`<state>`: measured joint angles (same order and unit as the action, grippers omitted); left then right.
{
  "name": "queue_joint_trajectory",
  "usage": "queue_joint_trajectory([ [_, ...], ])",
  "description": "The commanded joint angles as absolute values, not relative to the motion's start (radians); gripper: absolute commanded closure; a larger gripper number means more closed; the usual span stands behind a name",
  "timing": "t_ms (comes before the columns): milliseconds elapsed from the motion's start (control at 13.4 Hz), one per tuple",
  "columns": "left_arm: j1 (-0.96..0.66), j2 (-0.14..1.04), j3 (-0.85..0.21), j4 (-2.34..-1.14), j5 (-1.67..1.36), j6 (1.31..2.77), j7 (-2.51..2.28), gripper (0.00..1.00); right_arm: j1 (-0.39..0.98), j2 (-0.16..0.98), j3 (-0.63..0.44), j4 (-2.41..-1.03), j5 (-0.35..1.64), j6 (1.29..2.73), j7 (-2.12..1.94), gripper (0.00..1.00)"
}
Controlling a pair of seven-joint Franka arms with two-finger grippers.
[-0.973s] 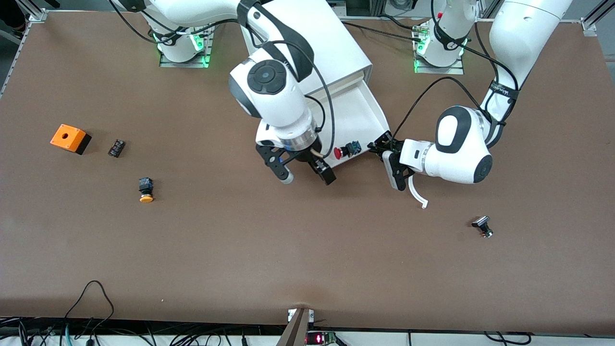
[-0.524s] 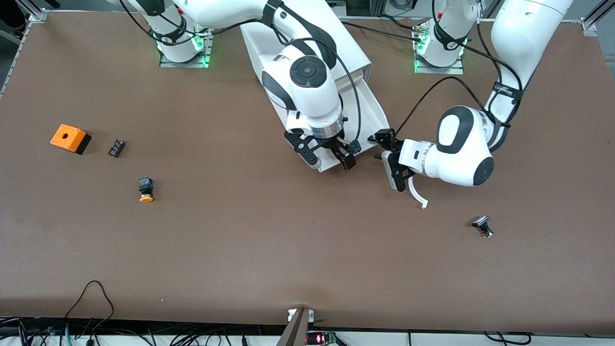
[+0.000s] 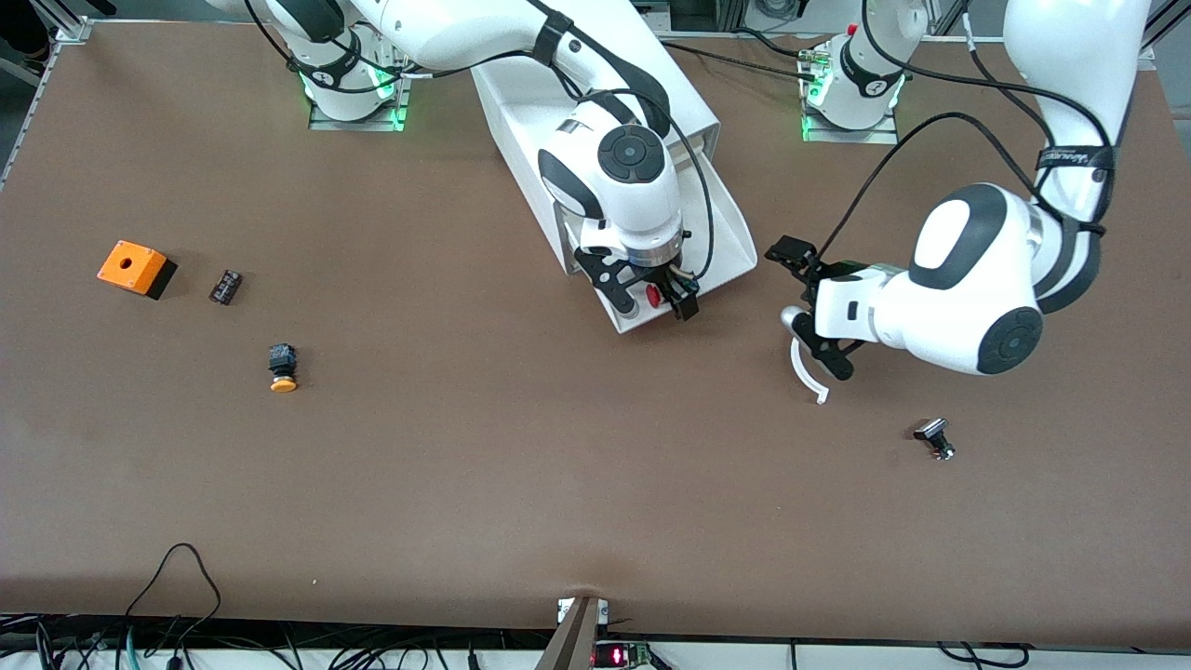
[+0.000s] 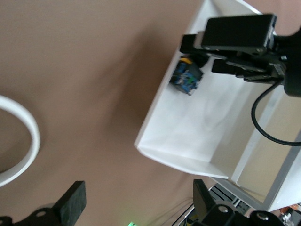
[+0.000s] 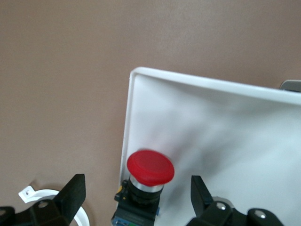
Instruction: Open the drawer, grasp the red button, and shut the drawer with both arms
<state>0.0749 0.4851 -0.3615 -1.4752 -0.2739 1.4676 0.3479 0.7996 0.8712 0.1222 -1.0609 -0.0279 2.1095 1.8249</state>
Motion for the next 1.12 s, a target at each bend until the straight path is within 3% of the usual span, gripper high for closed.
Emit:
queue_joint_trajectory([
  [0, 0.064, 0.491, -0.357, -1.381, -0.177, 1.372, 0.215, 0.00, 0.816, 0.896, 0.115, -1.023, -0.041, 2.112, 1.865, 0.13],
  [75, 0.063, 0.491, -0.357, -1.355, -0.146, 1.332, 0.133, 0.00, 0.818, 0.897, 0.115, -1.023, -0.041, 2.114, 1.865, 0.24],
  [449, 0.035, 0.492, -0.370, -1.194, 0.067, 1.182, -0.181, 0.00, 0.818, 0.896, 0.117, -1.020, -0.040, 2.122, 1.853, 1.00],
  [674, 0.055, 0.523, -0.357, -1.126, 0.129, 1.241, -0.164, 0.00, 0.810, 0.890, 0.118, -1.019, -0.038, 2.105, 1.853, 1.00],
  [1048, 0.060, 0.525, -0.359, -1.147, 0.141, 1.294, -0.213, 0.09, 0.735, 0.854, 0.124, -0.962, -0.005, 1.976, 1.752, 1.00],
])
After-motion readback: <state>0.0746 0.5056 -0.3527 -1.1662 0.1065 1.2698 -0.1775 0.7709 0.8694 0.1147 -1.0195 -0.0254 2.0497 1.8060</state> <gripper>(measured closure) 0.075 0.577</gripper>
